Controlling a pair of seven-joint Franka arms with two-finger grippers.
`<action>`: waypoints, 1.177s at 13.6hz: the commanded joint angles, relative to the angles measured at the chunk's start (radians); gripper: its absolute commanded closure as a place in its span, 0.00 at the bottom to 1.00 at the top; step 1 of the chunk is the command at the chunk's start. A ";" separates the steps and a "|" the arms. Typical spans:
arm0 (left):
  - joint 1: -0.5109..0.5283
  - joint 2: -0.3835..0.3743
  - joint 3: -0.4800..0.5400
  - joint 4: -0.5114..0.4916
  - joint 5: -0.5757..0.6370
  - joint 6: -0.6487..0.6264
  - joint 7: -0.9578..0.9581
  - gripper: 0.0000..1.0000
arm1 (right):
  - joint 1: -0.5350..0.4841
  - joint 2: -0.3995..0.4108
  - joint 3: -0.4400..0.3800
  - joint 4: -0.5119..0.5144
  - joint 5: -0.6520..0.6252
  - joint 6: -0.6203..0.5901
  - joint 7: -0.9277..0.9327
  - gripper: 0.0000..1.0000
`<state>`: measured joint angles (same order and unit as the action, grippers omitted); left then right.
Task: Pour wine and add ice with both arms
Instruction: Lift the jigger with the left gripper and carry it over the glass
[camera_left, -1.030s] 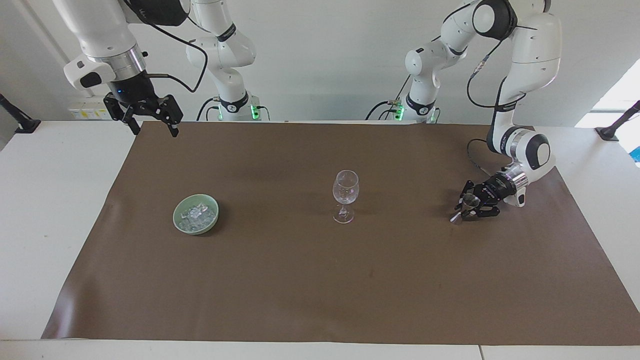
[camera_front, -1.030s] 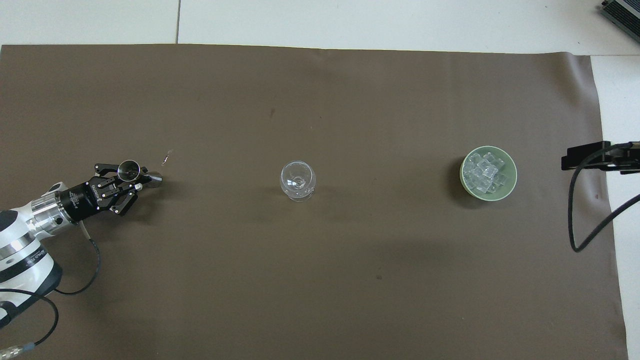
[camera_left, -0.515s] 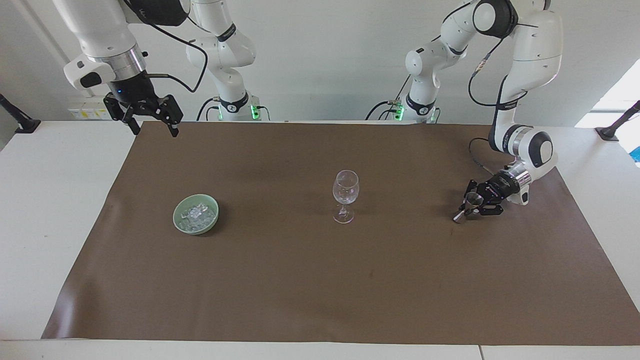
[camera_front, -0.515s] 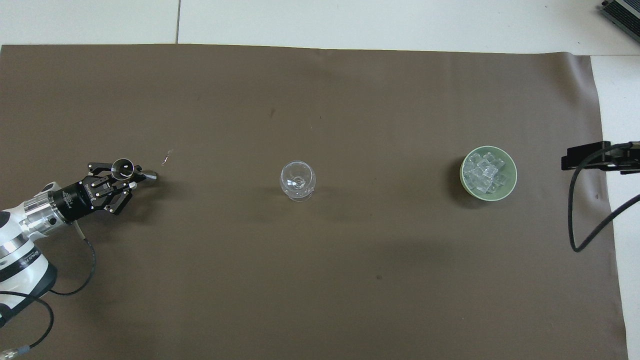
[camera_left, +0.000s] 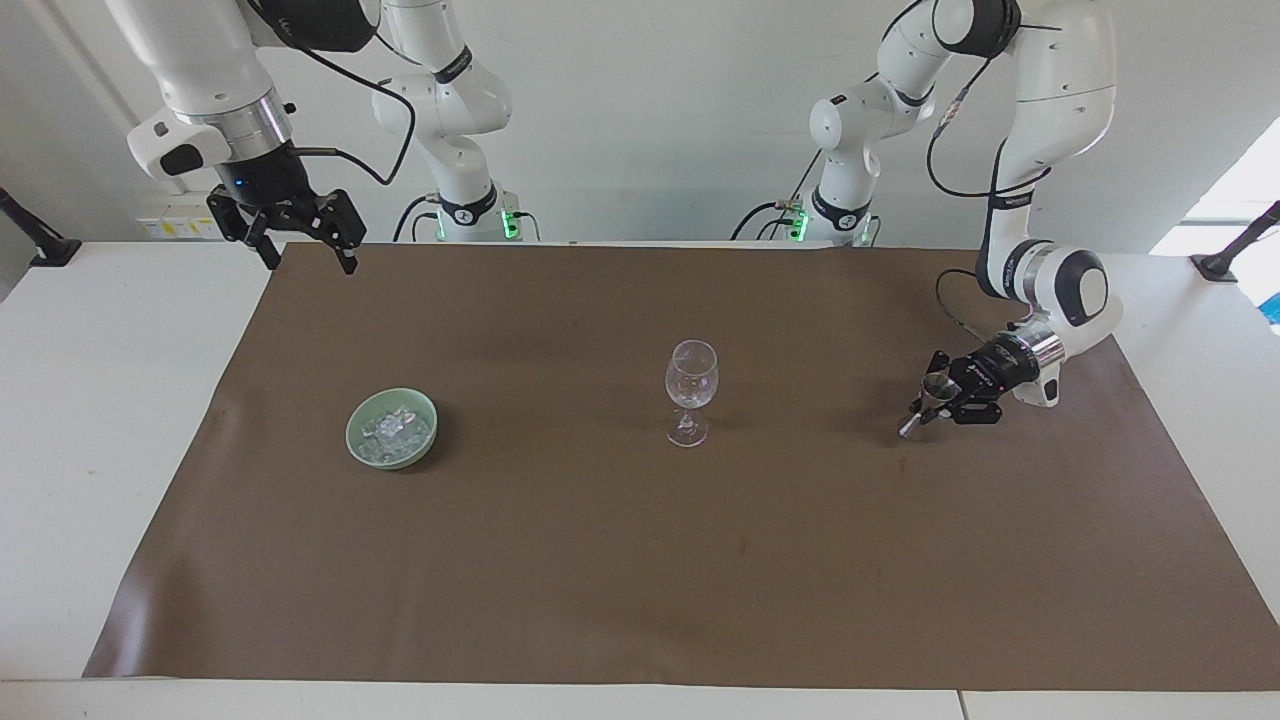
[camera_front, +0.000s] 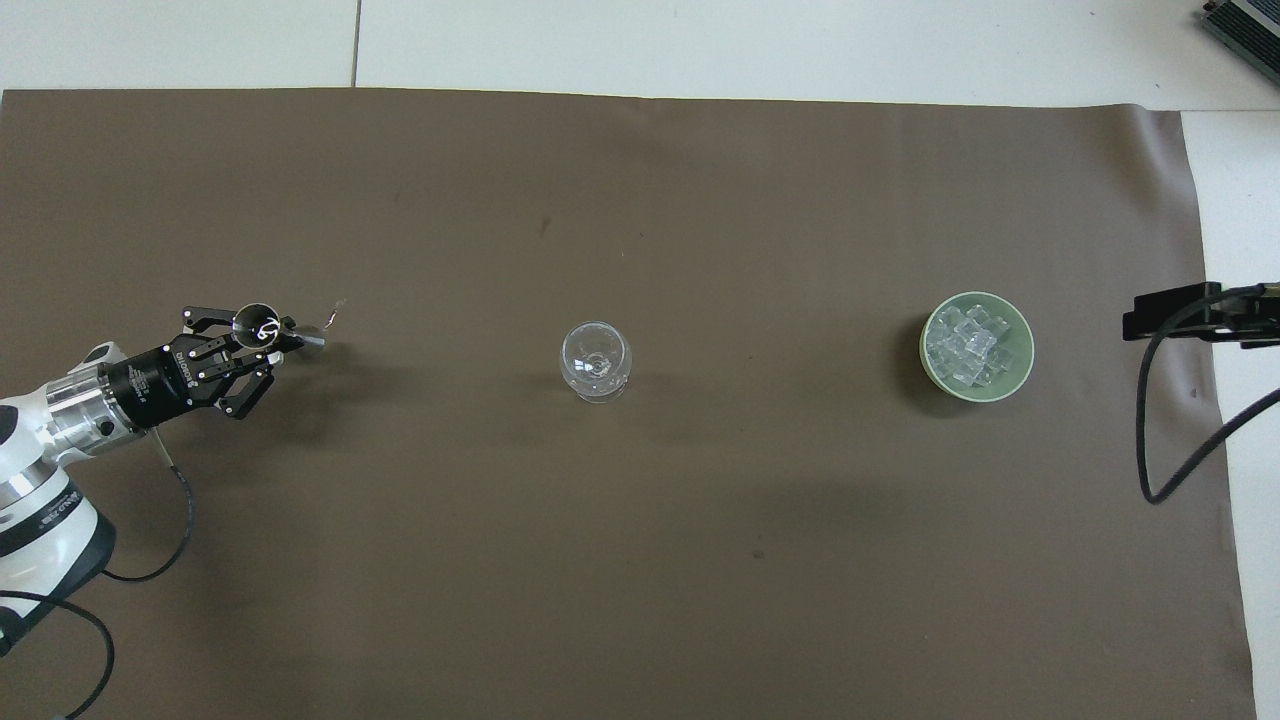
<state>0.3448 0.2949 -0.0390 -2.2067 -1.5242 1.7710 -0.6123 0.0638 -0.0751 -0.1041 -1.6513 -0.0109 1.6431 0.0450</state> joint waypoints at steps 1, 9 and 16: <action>-0.045 -0.066 0.011 -0.034 -0.021 0.031 -0.062 1.00 | -0.002 -0.018 0.001 -0.015 0.014 -0.014 -0.025 0.00; -0.205 -0.212 0.005 -0.034 -0.021 0.238 -0.269 1.00 | -0.002 -0.018 0.001 -0.015 0.014 -0.014 -0.025 0.00; -0.323 -0.321 0.007 -0.047 -0.021 0.314 -0.351 1.00 | -0.002 -0.018 0.001 -0.015 0.014 -0.013 -0.025 0.00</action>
<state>0.0776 0.0354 -0.0437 -2.2083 -1.5250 2.0306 -0.9446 0.0638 -0.0751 -0.1041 -1.6513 -0.0109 1.6431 0.0450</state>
